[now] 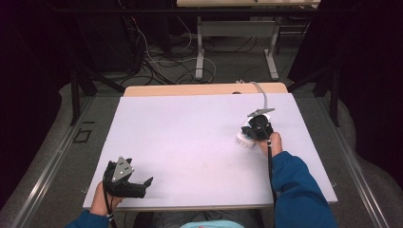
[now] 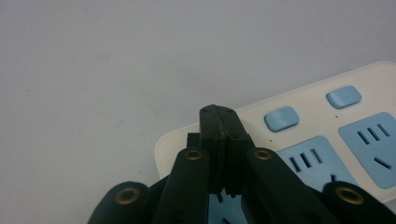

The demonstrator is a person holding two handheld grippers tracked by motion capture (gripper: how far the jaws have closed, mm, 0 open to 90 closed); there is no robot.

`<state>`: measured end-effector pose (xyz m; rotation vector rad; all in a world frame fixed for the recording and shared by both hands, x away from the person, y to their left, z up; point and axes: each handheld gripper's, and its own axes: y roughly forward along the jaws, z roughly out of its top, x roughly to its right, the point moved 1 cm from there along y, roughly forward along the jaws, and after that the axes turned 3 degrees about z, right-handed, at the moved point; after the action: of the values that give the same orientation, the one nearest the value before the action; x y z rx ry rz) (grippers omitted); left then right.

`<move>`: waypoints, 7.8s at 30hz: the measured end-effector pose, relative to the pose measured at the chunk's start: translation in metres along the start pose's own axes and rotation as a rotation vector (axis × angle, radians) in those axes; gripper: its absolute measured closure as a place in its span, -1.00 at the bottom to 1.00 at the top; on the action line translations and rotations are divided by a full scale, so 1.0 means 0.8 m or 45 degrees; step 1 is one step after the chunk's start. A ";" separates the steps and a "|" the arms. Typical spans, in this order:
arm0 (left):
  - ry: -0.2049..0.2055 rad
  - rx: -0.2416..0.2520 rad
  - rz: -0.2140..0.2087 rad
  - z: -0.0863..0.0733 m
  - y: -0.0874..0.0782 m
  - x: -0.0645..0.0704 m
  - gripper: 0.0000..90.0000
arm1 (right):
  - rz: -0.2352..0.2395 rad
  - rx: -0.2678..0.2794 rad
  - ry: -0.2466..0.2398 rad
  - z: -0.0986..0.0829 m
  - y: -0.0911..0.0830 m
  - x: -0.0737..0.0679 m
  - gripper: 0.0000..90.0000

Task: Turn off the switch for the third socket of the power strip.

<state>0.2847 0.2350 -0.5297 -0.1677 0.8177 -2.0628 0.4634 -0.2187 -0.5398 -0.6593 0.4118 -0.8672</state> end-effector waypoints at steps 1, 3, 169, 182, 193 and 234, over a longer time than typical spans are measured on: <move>0.000 0.000 -0.001 0.000 0.000 0.000 -0.99 | 0.000 0.001 0.001 0.000 0.000 0.000 1.00; 0.000 0.000 0.000 0.000 0.000 0.000 -0.99 | 0.000 0.000 0.000 0.000 0.000 0.000 1.00; -0.019 0.006 -0.011 -0.001 -0.002 0.001 -0.99 | 0.119 0.096 -0.145 -0.032 -0.100 -0.054 -1.00; -0.015 0.004 -0.010 -0.001 -0.002 0.001 -0.99 | 0.110 0.093 -0.169 -0.053 -0.119 -0.064 -1.00; -0.016 0.009 -0.007 -0.001 -0.001 0.001 -0.99 | 0.086 0.098 -0.174 -0.073 -0.132 -0.070 -1.00; -0.004 0.003 0.004 0.000 -0.001 0.000 -0.99 | 0.005 0.102 -0.187 -0.128 -0.164 -0.074 -1.00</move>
<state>0.2837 0.2354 -0.5293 -0.1682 0.8130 -2.0601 0.2951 -0.2696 -0.5210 -0.6437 0.2451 -0.8216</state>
